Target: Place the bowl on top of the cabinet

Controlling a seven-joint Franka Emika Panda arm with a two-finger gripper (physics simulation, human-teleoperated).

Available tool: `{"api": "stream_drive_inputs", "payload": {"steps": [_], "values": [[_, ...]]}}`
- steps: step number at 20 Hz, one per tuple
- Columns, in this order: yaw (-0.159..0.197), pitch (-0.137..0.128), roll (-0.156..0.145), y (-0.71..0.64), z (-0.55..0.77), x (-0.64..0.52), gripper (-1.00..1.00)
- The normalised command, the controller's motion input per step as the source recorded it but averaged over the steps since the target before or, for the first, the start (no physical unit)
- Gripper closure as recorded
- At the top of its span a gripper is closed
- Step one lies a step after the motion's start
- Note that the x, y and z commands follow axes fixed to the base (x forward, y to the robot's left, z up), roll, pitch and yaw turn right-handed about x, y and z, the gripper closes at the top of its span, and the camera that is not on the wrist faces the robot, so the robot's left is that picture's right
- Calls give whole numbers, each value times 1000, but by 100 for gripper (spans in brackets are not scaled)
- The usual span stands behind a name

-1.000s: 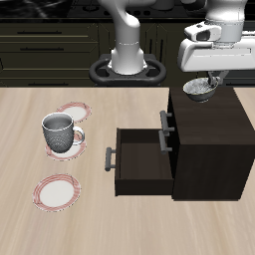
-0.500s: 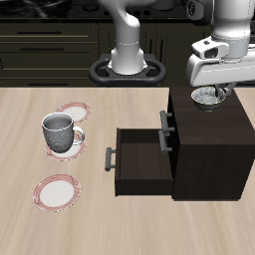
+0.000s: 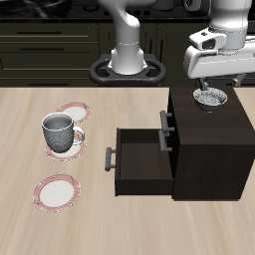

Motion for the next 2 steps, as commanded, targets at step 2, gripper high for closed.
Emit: {"api": "stream_drive_inputs", "payload": {"steps": [2], "values": [[-83, -19, 41, -214, 306, -327, -100]]}}
